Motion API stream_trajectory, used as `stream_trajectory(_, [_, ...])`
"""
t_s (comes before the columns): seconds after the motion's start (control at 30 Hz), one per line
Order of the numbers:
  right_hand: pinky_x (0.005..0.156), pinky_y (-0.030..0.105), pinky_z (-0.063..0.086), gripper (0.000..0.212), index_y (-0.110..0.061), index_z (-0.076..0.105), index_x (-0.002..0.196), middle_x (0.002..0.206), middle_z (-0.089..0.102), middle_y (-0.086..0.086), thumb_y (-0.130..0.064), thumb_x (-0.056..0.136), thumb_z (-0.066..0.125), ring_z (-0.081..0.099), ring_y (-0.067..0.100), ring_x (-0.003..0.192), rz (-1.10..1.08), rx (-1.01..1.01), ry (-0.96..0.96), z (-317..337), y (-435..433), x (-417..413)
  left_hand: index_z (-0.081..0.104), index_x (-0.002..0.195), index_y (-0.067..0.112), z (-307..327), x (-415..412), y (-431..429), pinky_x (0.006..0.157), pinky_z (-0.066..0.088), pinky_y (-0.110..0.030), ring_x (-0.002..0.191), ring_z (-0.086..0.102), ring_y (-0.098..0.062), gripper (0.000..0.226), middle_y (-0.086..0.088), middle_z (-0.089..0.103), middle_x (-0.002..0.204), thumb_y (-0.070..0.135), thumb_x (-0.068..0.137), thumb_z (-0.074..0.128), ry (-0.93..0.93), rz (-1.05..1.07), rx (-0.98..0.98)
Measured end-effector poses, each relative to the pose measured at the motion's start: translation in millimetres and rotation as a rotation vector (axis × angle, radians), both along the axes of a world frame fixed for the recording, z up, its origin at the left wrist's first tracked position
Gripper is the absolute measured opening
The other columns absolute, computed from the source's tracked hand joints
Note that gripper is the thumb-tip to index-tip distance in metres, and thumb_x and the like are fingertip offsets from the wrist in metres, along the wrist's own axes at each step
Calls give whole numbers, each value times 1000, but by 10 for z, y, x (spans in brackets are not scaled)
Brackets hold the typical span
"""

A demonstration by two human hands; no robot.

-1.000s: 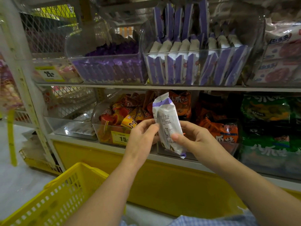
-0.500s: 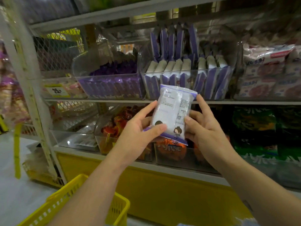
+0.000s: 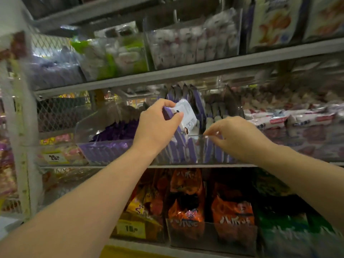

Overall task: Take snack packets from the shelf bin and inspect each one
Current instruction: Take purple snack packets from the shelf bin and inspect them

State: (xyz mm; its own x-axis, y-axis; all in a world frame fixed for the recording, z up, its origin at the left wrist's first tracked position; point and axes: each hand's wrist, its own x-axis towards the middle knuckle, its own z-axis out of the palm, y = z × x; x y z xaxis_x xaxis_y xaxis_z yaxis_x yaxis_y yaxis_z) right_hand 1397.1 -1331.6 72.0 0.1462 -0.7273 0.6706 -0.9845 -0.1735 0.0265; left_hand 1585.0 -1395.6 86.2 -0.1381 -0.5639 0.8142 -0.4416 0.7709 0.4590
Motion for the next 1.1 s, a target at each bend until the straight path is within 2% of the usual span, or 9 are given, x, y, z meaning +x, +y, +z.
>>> stream_trajectory(0.13, [86,39,53,24,-34,71,109,110,73,-5,-28,95,53,66,24,98,-38,70,142,303,-163,-55,59,101,27,163,-204,-164,58,39,-8,72,56,1,15,12,60,77,33,89,65,-73,14,14])
stream_trajectory(0.3, [91,32,51,24,-24,72,110,111,72,-1,-21,95,55,66,20,100,-13,450,217,587,-341,-77,55,91,30,224,-393,-396,54,35,-6,71,52,2,11,17,55,76,34,87,64,-139,13,110])
stream_trajectory(0.43, [91,41,53,22,-22,73,109,109,71,5,-22,93,58,67,26,99,27,642,259,692,-484,-50,55,103,31,184,-535,-525,73,50,-30,88,61,-15,18,3,64,94,40,89,61,-194,18,176])
stream_trajectory(0.53, [86,39,56,25,-29,73,109,105,71,1,-16,91,62,66,25,96,49,765,237,805,-541,-66,48,102,37,115,-595,-580,77,54,-36,82,63,-13,17,6,65,89,45,91,58,-220,-2,153])
stream_trajectory(0.6, [77,25,52,29,-29,70,114,97,68,-7,-13,91,62,62,16,89,54,839,267,867,-565,-87,49,100,35,83,-578,-631,70,52,-30,79,62,-9,15,8,65,86,45,92,57,-206,-60,149])
stream_trajectory(0.67, [73,20,46,32,-30,68,118,89,60,-15,-14,91,63,56,9,83,61,870,320,879,-607,-87,50,100,35,50,-540,-675,56,45,-13,72,62,-2,12,8,65,83,42,93,57,-178,-145,181])
stream_trajectory(0.77, [73,18,45,31,-28,67,119,96,59,-11,-18,90,65,54,10,88,66,866,403,829,-671,-81,51,101,36,-13,-493,-713,54,43,-8,72,61,6,11,8,66,84,41,94,57,-108,-256,233])
stream_trajectory(0.93, [74,13,43,21,-23,72,109,109,66,-4,-18,92,61,60,11,95,146,696,358,703,-705,-188,49,116,37,10,-390,-759,73,51,-17,86,66,0,29,12,67,100,39,91,63,-143,-435,406])
stream_trajectory(1.1, [68,2,38,16,-22,70,106,102,61,-7,-21,93,60,51,1,82,153,399,214,746,-655,-272,46,121,43,40,-322,-788,65,48,-6,86,64,9,46,17,65,108,21,88,69,-243,-494,422])
